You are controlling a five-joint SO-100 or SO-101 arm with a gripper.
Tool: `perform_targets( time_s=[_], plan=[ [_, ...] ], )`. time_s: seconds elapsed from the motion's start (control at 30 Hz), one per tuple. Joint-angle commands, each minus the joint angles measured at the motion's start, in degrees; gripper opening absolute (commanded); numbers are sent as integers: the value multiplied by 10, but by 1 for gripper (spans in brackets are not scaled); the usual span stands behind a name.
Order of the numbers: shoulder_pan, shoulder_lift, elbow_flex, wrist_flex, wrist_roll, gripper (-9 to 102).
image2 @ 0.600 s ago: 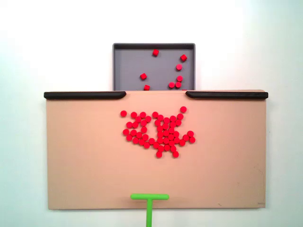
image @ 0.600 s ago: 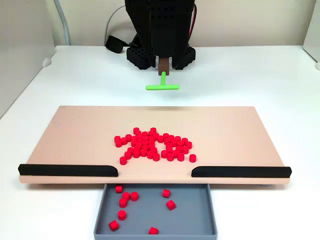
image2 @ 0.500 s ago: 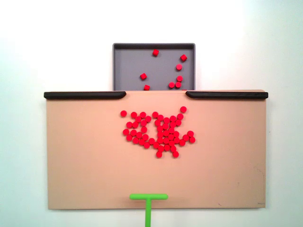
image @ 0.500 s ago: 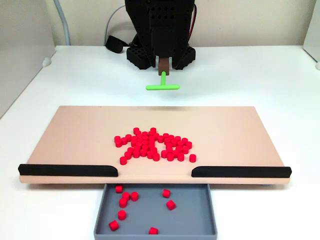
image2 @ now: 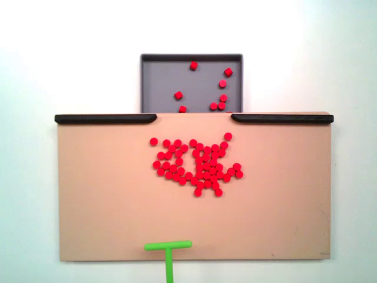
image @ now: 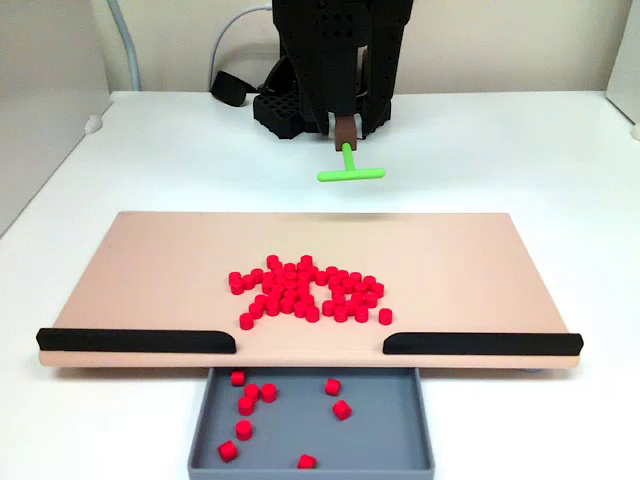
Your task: Push granules from right to the grey container
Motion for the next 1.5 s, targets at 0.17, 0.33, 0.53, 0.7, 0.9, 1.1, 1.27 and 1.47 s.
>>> perform_targets(
  time_s=[0.17, 0.33, 0.53, 0.7, 0.9, 1.1, 1.27, 1.47],
  plan=[
    [-10, 11, -15, 1, 25, 0],
    [-24, 9, -12, 0, 39, 0],
    [-2, 11, -12, 0, 13, 0],
    [5, 12, -12, 0, 2, 0],
    [5, 5, -12, 0, 2, 0],
    [6, 7, -12, 0, 4, 0],
    [9, 4, -12, 0, 3, 0],
    [23, -18, -12, 1, -13, 0]
  ],
)
